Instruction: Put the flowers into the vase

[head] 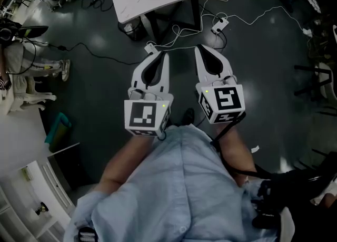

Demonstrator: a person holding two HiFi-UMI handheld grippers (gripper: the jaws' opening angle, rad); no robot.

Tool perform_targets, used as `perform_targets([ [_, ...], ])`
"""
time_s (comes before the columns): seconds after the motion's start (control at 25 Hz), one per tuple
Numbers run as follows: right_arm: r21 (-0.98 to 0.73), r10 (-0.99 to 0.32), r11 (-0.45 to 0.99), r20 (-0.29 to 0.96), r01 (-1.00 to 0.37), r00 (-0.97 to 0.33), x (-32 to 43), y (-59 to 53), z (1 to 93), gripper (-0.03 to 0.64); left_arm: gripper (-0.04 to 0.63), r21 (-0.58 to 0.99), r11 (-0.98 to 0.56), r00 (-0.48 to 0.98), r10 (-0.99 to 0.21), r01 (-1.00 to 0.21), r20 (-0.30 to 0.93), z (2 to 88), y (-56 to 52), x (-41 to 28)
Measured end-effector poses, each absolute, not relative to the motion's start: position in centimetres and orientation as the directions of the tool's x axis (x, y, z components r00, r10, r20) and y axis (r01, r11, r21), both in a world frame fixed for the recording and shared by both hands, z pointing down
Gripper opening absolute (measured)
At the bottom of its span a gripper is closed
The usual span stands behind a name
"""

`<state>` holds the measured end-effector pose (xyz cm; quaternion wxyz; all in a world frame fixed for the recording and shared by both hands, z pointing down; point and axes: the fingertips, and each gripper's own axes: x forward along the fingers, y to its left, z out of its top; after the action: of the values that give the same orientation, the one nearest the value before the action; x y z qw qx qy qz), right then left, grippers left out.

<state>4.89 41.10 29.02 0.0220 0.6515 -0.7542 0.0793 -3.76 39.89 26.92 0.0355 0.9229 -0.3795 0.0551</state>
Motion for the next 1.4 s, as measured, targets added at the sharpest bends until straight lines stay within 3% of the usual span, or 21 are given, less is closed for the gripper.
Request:
perform_targets([
  [0.48,-0.181,-0.972,0.106,0.19,-0.978,-0.14,8.0,38.3,32.6,0.002,0.005,0.054,-0.702,0.699,-0.695,-0.71,0.167,29.7,37.5,-2.3],
  [0.76,-0.146,-0.965,0.109,0.222,-0.983,-0.139,9.9,28.9,33.5,0.002,0.005,0.084,-0.71,0.712,-0.683,-0.699,0.163,30.8,27.6,0.3],
  [1.12,-0.101,-0.977,0.091,0.185,-0.991,-0.109,10.1,14.8,30.7,0.002,0.005,0.076,-0.745,0.749,-0.659,-0.663,0.068,27.7,13.5,1.0],
  [1.4,-0.097,-0.978,0.054,0.196,-0.994,-0.072,11.8,9.1,30.3,0.002,0.005,0.099,-0.752,0.759,-0.643,-0.651,0.102,28.2,7.8,1.8],
])
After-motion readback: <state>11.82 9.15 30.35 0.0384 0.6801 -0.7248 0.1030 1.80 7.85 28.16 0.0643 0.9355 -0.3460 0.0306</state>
